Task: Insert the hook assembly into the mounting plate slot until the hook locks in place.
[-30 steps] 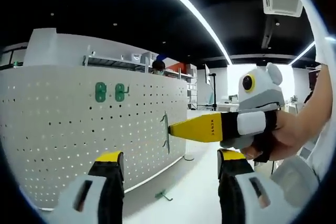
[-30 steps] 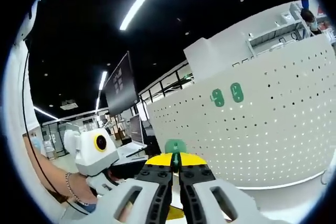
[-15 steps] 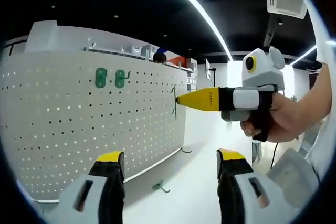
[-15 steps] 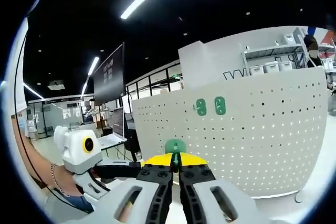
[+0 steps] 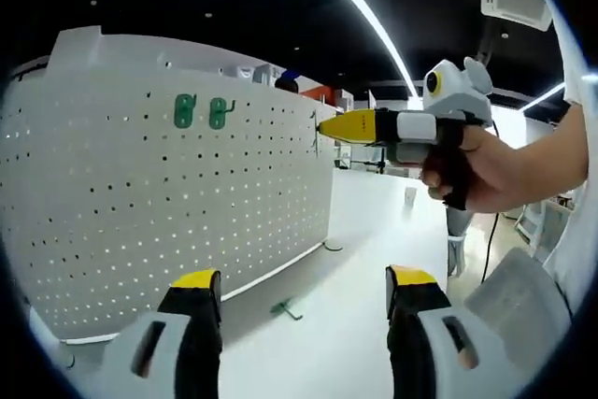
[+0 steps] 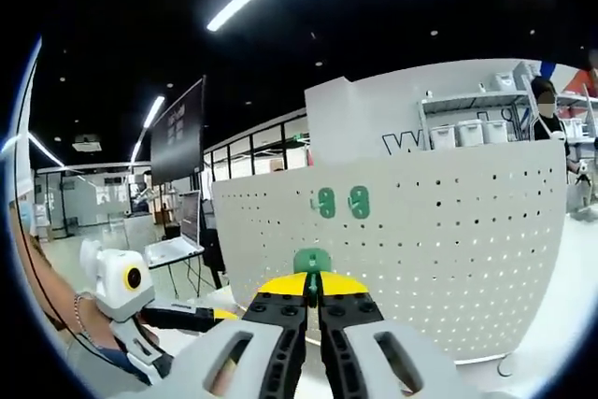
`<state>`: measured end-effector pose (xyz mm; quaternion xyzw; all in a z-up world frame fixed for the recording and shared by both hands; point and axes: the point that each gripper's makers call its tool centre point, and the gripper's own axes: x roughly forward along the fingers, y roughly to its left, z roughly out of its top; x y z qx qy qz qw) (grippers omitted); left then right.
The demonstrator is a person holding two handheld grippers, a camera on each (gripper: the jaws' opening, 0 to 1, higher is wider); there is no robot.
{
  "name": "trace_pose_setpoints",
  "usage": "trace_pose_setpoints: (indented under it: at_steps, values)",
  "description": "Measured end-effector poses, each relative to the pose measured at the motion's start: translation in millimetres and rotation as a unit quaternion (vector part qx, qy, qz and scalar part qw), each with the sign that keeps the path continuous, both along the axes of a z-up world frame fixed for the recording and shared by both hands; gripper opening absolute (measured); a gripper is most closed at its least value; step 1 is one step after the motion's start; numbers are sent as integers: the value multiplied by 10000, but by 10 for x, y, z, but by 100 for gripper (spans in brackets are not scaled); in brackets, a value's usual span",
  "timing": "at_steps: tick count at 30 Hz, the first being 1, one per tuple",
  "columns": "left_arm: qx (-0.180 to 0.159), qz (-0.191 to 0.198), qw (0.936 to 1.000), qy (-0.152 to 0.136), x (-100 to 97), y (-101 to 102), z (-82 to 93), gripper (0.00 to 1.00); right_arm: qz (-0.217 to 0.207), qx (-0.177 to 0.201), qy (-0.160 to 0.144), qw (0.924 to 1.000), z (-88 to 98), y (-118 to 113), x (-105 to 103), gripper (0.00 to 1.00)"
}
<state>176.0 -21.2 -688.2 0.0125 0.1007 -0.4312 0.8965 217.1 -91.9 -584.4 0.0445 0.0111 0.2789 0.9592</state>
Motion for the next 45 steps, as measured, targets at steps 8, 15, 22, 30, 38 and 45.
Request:
trace_pose_setpoints:
  at_steps: [8, 15, 22, 30, 38, 45]
  values:
    - [80, -11, 9999, 151, -59, 75, -123, 72, -52, -59, 33, 10000, -5, -73, 65, 0]
    - [168, -59, 9996, 232, -129, 132, -228, 72, -177, -105, 73, 9998, -19, -170, 142, 0]
    - [207, -92, 9992, 342, -201, 197, -336, 72, -275, -95, 90, 9995, -1, -227, 222, 0]
    - [241, -142, 9988, 401, -257, 245, -404, 72, -376, -121, 59, 9992, 39, -270, 314, 0]
    - [259, -102, 9986, 444, -287, 310, -457, 72, -537, -68, 54, 9985, 77, -329, 426, 0]
    - [314, -134, 9983, 480, -339, 321, -522, 72, -680, -27, 16, 9977, 130, -381, 546, 0]
